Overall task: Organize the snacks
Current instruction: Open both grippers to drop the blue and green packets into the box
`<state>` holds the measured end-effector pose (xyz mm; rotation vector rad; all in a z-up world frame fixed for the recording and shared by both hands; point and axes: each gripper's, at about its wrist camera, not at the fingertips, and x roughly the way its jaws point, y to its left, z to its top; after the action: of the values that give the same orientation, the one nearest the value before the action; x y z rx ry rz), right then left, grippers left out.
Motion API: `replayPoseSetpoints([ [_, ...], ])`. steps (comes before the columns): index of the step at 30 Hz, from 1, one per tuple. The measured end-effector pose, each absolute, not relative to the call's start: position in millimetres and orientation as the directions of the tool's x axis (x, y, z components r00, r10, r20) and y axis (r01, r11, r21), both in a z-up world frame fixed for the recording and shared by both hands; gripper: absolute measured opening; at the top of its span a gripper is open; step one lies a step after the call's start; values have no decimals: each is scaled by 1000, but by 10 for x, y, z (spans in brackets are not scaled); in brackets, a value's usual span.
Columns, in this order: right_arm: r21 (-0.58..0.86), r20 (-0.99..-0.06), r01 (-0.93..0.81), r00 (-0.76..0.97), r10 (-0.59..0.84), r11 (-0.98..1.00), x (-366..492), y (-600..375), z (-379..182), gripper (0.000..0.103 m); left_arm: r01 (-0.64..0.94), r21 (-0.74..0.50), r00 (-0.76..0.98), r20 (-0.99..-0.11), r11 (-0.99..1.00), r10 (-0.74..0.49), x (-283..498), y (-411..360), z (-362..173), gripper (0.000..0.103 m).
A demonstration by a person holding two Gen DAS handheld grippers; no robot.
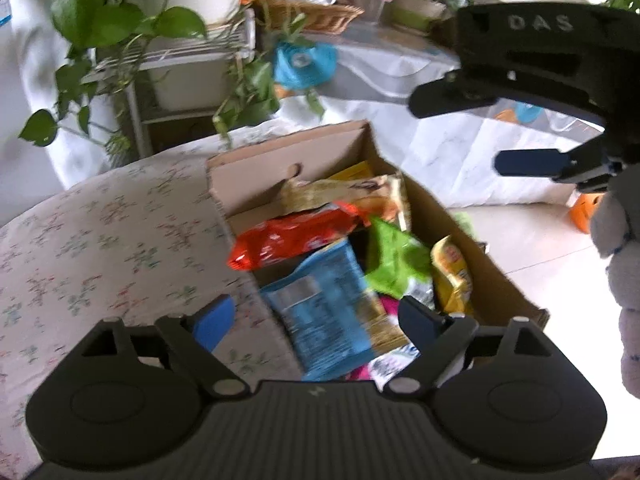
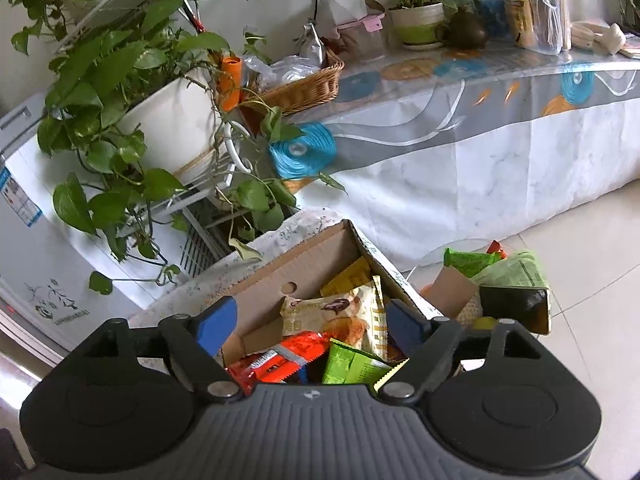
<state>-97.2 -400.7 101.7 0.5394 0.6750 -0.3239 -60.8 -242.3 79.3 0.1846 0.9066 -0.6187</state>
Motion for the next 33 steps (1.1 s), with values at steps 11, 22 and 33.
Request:
replayPoseSetpoints([
  [11, 275, -715, 512, 675, -183, 814, -894, -3962, 946, 101, 527, -74, 440, -829, 847, -347, -517, -2223, 755, 89],
  [22, 215, -738, 542, 635, -228, 812, -930, -3831, 943, 103, 461, -92, 437, -842, 883, -316, -327, -2082, 808, 89],
  [33, 74, -782, 584, 537, -316, 808, -1157, -3688, 746, 103, 415, -64, 454, -850, 908, -268, -231, -1998, 827, 89],
])
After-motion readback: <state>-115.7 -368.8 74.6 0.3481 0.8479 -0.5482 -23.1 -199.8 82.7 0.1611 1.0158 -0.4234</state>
